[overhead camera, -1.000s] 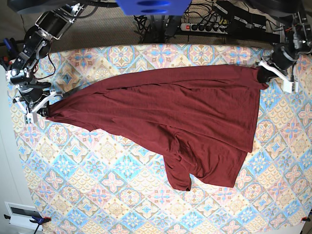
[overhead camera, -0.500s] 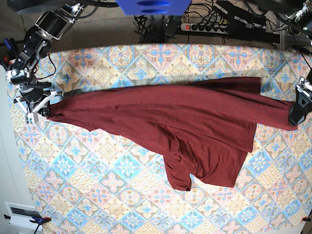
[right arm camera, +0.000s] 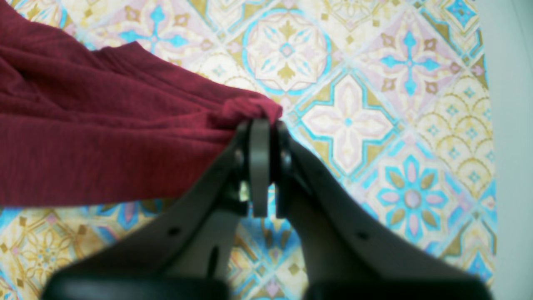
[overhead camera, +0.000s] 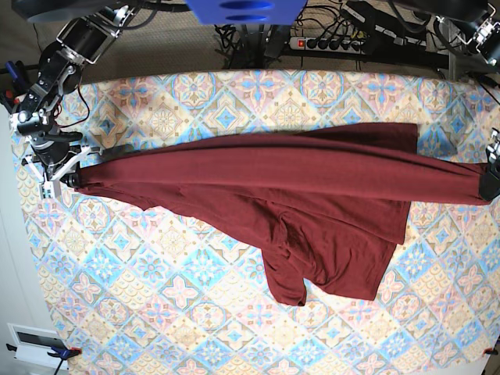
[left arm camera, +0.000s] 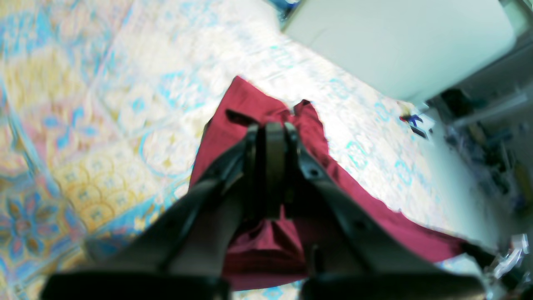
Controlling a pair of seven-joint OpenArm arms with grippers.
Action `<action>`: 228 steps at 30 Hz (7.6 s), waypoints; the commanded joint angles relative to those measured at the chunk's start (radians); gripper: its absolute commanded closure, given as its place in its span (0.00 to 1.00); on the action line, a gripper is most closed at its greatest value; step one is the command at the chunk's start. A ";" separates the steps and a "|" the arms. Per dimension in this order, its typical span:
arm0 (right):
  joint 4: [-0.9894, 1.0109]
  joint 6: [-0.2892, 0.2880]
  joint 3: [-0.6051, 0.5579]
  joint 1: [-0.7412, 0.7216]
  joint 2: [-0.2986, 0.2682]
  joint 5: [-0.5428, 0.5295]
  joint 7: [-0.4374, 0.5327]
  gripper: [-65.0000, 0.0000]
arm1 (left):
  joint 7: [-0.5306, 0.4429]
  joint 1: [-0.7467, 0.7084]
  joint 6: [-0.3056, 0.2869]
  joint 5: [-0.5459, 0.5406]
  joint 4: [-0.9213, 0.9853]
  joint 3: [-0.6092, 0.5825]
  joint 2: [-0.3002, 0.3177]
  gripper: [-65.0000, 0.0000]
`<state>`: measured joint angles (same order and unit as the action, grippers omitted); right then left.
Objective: Layout the t-shirt on the table in an organized manner, then fold the t-shirt properly
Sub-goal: 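Hold the shirt stretched between both grippers, then release and regrasp the shirt edge lower with the right gripper, then drag the grasped shirt edge with the right gripper back toward the robot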
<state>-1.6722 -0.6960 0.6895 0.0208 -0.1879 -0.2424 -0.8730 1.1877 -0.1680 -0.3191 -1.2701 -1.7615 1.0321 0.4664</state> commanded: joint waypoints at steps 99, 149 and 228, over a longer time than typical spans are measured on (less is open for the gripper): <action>0.008 0.005 0.003 -0.008 -0.022 -0.015 -0.028 0.83 | -0.127 -0.037 -0.008 0.659 0.254 -0.698 -0.013 1.00; 0.676 -0.002 -0.963 -0.477 -0.301 -0.015 0.328 0.67 | -0.127 -0.075 -0.010 0.579 0.232 -0.783 0.180 1.00; 0.226 0.005 -0.534 0.008 -0.308 0.064 0.406 0.64 | -0.185 -0.074 -0.002 0.585 0.236 -0.741 0.153 0.94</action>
<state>-1.4265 -0.6964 0.1459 0.0566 -0.4736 -0.1577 -0.5026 1.0115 -0.2497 -0.3191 -0.6838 -1.5154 0.2771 0.5957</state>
